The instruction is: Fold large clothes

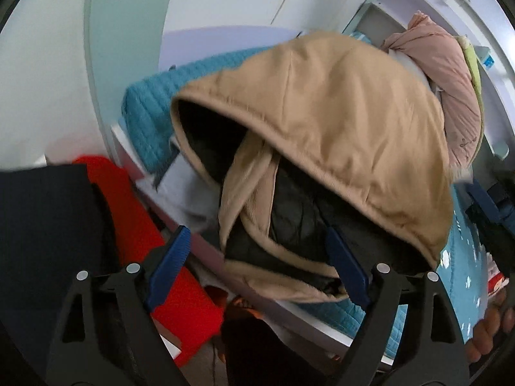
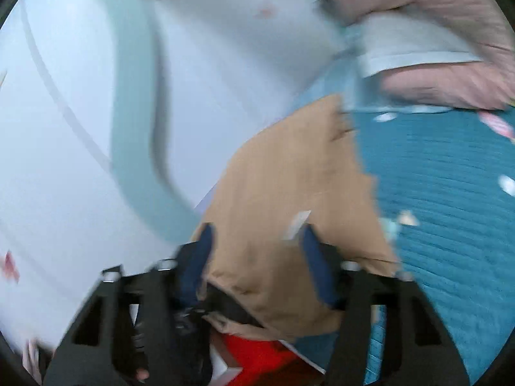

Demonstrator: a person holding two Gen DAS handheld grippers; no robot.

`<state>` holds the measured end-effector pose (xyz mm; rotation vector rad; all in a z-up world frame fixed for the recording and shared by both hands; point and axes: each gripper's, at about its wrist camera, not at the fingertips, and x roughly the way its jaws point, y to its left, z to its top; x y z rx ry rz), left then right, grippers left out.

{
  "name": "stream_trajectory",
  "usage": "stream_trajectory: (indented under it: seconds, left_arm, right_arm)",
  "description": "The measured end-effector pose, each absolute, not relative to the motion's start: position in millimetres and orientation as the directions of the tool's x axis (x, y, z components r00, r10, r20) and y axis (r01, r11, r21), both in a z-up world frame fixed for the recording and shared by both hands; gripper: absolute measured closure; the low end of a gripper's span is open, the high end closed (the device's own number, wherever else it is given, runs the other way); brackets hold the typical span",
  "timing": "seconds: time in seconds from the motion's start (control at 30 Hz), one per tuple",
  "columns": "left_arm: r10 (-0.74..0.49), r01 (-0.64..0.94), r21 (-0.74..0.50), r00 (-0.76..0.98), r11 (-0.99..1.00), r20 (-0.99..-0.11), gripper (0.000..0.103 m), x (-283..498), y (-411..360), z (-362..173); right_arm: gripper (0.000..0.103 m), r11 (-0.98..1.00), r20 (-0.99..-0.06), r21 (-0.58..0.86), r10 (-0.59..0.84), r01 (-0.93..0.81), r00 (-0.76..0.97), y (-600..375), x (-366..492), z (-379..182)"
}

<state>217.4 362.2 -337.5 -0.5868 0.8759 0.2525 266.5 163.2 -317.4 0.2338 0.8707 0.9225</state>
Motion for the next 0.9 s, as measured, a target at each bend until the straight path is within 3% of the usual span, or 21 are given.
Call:
stream_trajectory:
  seconds: [0.03, 0.1, 0.13, 0.27, 0.43, 0.5, 0.6, 0.9]
  left_arm:
    - [-0.010, -0.452, -0.364, 0.617, 0.814, -0.787, 0.018, 218, 360, -341]
    - [0.075, -0.474, -0.258, 0.577, 0.842, -0.814, 0.018, 228, 355, -348]
    - [0.130, -0.486, -0.198, 0.560, 0.851, -0.819, 0.018, 236, 355, -351]
    - [0.166, -0.507, -0.164, 0.544, 0.846, -0.822, 0.020, 260, 363, -352]
    - [0.217, -0.488, -0.094, 0.541, 0.868, -0.813, 0.031, 287, 363, -338]
    - [0.235, -0.486, -0.070, 0.538, 0.871, -0.810, 0.031, 295, 365, -335]
    - [0.241, -0.489, -0.062, 0.533, 0.870, -0.811, 0.031, 302, 376, -334]
    - [0.295, -0.561, -0.056, 0.514, 0.826, -0.805, 0.032, 331, 419, -318]
  right_arm:
    - [0.085, 0.621, -0.607, 0.489, 0.746, -0.612, 0.273, 175, 270, -327]
    - [0.093, 0.700, -0.705, 0.388, 0.644, -0.600, 0.295, 183, 277, -350]
    - [0.103, 0.716, -0.718, 0.380, 0.628, -0.586, 0.302, 180, 280, -359]
    - [0.103, 0.759, -0.730, 0.414, 0.606, -0.502, 0.314, 157, 284, -377]
    - [0.103, 0.793, -0.733, 0.423, 0.584, -0.438, 0.348, 148, 283, -379]
    - [0.103, 0.804, -0.755, 0.409, 0.564, -0.432, 0.334, 157, 291, -393]
    - [0.103, 0.769, -0.736, 0.501, 0.620, -0.397, 0.271, 168, 321, -417]
    - [0.103, 0.722, -0.702, 0.538, 0.670, -0.436, 0.242, 206, 343, -392]
